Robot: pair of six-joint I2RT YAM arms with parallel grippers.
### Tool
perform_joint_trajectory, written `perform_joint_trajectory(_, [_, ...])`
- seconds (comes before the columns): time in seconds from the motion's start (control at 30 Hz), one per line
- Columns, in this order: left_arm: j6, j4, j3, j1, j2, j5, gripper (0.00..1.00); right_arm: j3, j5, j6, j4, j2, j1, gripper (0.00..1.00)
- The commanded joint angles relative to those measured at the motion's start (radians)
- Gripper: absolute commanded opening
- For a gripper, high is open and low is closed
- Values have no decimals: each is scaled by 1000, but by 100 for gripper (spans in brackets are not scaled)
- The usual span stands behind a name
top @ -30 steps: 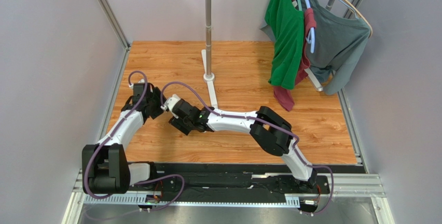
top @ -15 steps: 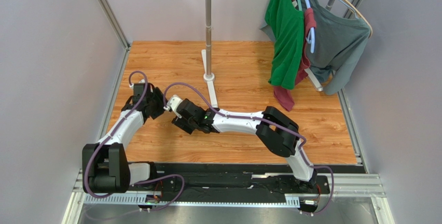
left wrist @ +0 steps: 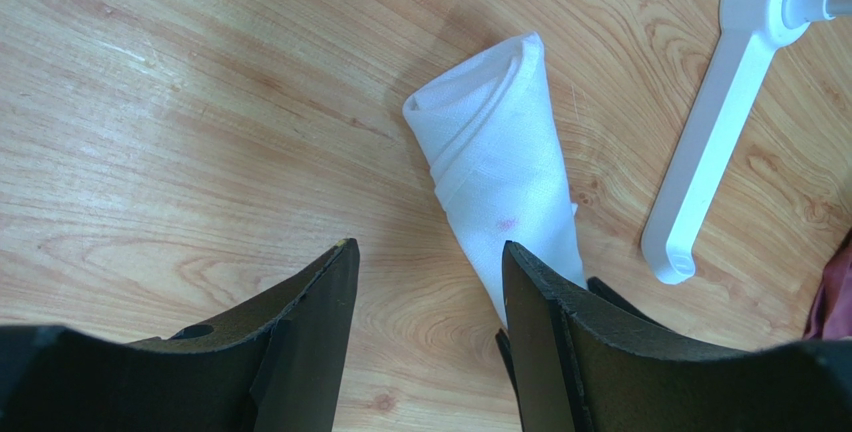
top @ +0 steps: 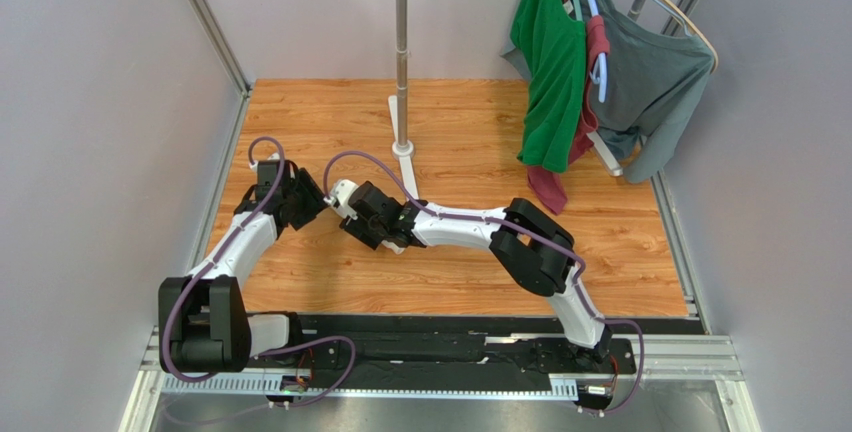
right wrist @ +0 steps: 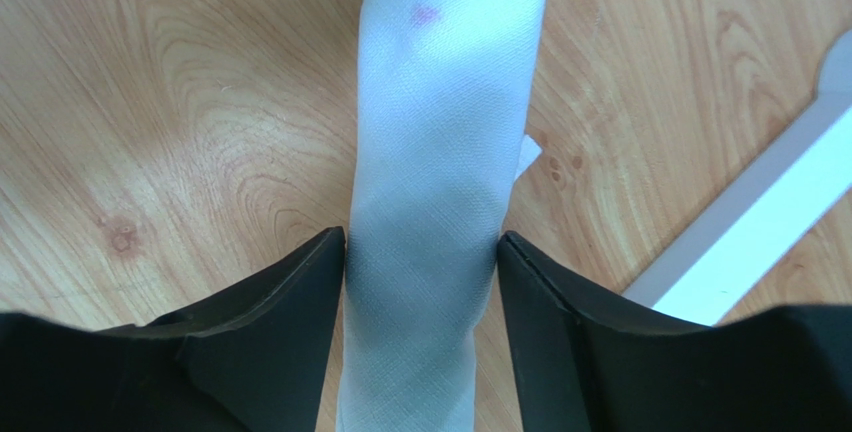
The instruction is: Fold the napkin, place the utensils inside, and roll it up
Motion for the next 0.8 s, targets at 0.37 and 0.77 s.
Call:
perform_joint_trajectory(0.37, [-4,25,-26,5,-31,23,64,-9,-689,421,2,34,-224,26])
perform_joint_trajectory(0.77, [8,86,-29,5,17,78,64,34,-976,649,82,140,-296,24])
